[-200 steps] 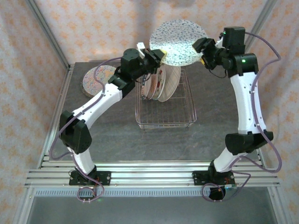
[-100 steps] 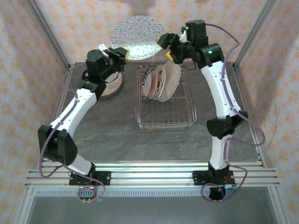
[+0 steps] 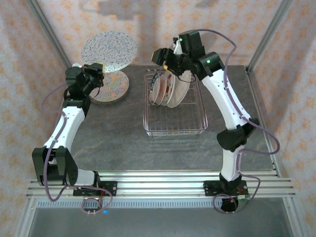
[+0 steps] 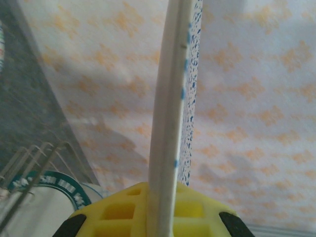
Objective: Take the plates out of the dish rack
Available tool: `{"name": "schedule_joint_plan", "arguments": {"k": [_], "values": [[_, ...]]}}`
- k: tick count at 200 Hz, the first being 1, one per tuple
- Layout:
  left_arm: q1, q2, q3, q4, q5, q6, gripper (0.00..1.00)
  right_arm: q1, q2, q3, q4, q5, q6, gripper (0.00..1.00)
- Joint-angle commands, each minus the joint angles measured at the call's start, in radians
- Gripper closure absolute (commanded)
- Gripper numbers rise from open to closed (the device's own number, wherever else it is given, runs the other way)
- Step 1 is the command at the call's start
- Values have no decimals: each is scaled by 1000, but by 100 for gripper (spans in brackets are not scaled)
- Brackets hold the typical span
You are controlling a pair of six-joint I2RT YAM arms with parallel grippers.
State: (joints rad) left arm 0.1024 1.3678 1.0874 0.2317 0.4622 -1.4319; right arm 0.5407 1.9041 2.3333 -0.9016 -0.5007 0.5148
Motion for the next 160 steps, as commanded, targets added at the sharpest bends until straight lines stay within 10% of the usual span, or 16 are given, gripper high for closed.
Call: {"name": "schedule_joint_plan", "arguments": {"k": [1, 93, 160], "values": [[35, -42, -52, 126, -28, 51, 100, 40, -151, -166, 212, 72, -153, 28], [114, 119, -228, 433, -35, 73, 100, 102, -504, -875, 868, 74, -338, 28], [132, 266, -239, 529, 1, 125, 100, 143, -577, -1006, 956, 164, -472, 23]]}}
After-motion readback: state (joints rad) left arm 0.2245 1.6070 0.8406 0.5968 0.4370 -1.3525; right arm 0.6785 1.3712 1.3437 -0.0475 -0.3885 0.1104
